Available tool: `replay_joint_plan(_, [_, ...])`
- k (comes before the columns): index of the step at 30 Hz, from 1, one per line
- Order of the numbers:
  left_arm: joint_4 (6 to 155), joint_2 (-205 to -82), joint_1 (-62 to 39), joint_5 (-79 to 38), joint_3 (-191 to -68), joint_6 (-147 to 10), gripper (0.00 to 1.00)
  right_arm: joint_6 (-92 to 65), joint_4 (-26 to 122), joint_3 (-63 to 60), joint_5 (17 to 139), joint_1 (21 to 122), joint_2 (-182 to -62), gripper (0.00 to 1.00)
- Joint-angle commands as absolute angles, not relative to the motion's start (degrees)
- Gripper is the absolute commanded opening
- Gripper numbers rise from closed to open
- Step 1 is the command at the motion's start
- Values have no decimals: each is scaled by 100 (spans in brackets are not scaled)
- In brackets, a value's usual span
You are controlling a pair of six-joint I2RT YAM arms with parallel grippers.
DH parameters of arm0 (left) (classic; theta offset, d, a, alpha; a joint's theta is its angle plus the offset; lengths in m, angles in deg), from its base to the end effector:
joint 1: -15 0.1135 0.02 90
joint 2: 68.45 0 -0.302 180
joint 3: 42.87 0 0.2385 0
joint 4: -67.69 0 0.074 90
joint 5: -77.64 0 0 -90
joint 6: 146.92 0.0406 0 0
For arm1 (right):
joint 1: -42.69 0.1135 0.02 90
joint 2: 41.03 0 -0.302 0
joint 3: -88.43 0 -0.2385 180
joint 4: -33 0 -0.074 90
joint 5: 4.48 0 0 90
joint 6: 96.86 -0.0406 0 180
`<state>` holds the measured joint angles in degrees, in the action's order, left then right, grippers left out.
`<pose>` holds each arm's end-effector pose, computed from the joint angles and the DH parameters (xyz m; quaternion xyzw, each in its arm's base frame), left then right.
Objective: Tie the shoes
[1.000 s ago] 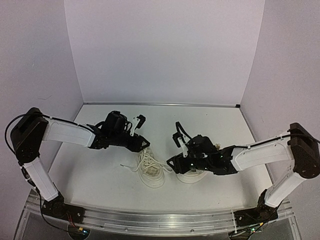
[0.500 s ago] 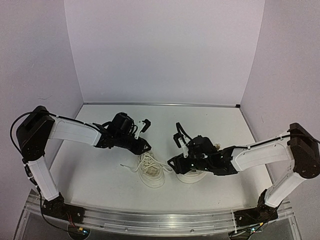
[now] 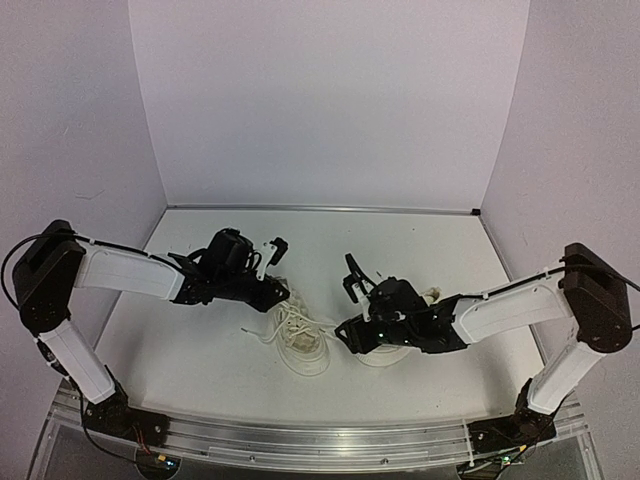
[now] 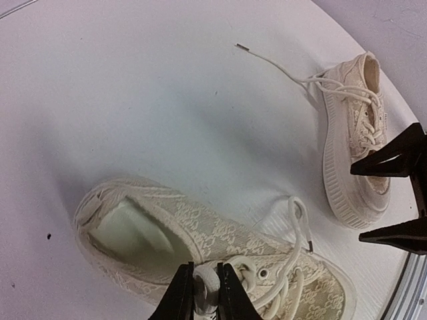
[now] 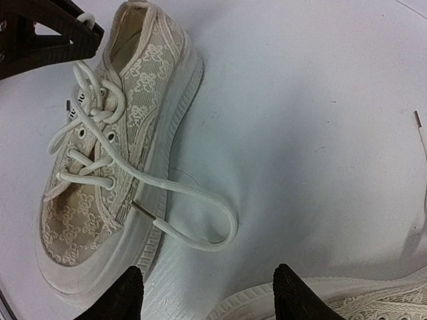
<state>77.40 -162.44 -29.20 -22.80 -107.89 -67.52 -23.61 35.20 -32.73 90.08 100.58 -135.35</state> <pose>0.2376 -0.2413 0.2280 0.2972 0.8479 -0.2713 0.3451 0.1768 0.2757 0.2062 -0.2987 0.8458 0.2387 0.3720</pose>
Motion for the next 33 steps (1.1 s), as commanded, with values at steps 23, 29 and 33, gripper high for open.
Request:
replay_joint_plan(23, [7393,-16084,-2729,-1614,-10138,-6995,8,-2522,2913,-2356,6638,9922,-15021,47])
replay_joint_plan(29, [7532,-16085,-2622,-1639,-10215,-6919,8,-2662,2734,-2382,6368,9980,-14991,45])
replay_joint_plan(33, [7599,-16070,-2590,-1640,-10220,-6934,8,-2657,2866,-2540,6730,9978,-14577,45])
